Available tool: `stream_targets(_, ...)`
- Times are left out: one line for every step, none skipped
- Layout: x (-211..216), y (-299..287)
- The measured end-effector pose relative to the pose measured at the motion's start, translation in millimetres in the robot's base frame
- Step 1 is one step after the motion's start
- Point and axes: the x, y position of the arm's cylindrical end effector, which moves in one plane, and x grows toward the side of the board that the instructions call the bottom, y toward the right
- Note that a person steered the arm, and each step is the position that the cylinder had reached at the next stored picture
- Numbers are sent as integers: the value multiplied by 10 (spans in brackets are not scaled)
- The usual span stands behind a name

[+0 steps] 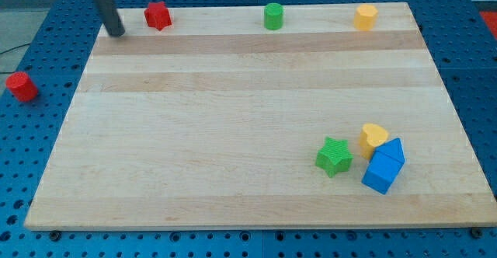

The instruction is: Move the green star towards the center of the board

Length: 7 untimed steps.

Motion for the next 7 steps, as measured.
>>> stream_targets(-275,496)
stream_targets(-239,1439)
stream_targets(169,1791)
stream_targets(538,1766)
stream_targets(856,1409)
stream_targets(1104,1195)
stream_targets(1514,1969)
